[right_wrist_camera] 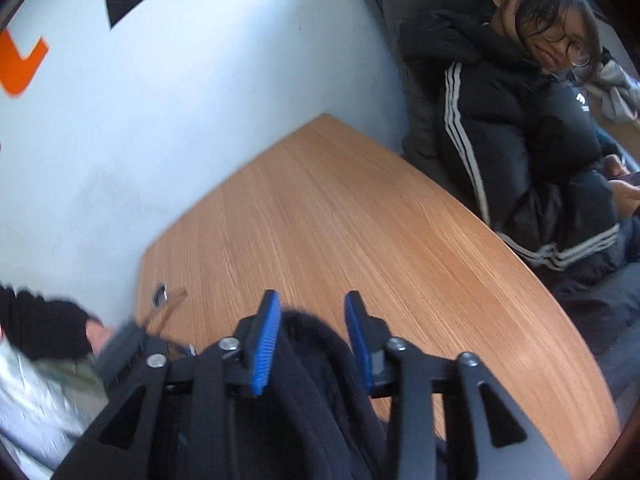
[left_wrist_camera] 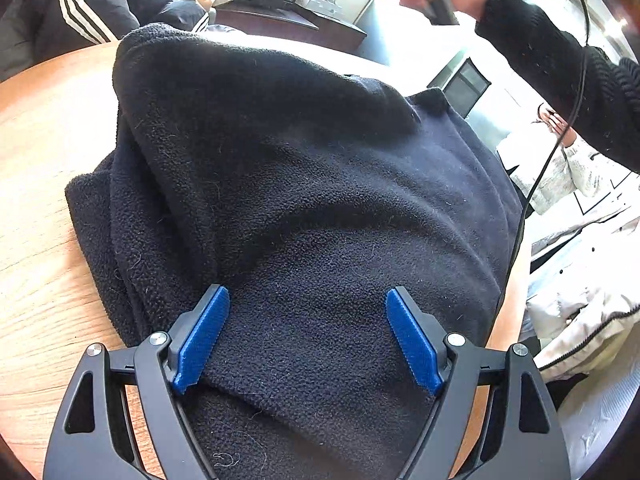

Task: Fold clothes

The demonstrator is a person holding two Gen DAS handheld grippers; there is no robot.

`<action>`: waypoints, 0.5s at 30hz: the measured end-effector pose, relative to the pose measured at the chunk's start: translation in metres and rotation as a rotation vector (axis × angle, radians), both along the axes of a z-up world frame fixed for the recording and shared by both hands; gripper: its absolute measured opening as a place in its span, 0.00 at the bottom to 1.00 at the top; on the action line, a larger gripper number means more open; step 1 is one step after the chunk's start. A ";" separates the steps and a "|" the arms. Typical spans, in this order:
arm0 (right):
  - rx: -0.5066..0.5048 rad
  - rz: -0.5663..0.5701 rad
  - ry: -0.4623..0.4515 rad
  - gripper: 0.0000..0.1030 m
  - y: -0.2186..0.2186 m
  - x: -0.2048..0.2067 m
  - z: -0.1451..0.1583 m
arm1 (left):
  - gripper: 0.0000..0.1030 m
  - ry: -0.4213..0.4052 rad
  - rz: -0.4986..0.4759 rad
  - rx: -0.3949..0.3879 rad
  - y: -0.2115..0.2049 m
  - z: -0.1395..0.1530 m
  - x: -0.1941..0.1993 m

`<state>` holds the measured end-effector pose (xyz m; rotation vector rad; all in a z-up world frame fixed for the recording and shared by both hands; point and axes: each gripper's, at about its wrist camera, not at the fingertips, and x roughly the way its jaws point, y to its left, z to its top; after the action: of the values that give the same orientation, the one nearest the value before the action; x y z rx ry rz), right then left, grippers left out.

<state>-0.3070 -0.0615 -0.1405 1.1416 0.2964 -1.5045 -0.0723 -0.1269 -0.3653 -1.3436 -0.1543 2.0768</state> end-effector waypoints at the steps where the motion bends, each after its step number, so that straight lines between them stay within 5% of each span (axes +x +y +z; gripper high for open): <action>1: 0.057 0.027 0.000 0.40 0.010 0.010 -0.007 | 0.79 -0.002 0.003 0.001 0.000 0.000 0.000; 6: 0.217 0.104 -0.046 0.40 0.052 0.064 -0.056 | 0.76 -0.047 0.090 0.061 -0.018 0.018 -0.005; 10: 0.307 -0.084 -0.001 0.22 0.091 0.056 -0.102 | 0.79 0.082 0.106 0.143 -0.009 0.063 -0.010; 11: 0.288 -0.144 0.006 0.22 0.103 0.047 -0.105 | 0.83 0.122 0.102 0.130 -0.001 0.068 -0.016; 13: 0.288 -0.245 0.113 0.34 0.119 0.044 -0.093 | 0.83 0.070 0.089 0.066 0.016 0.053 -0.035; 15: 0.267 -0.322 0.195 0.34 0.133 0.049 -0.069 | 0.68 -0.041 0.087 -0.021 0.025 0.023 -0.054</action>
<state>-0.2577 0.0711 -0.2093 1.2993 0.4747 -1.9085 -0.1263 -0.1020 -0.3428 -1.4153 -0.2121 2.1287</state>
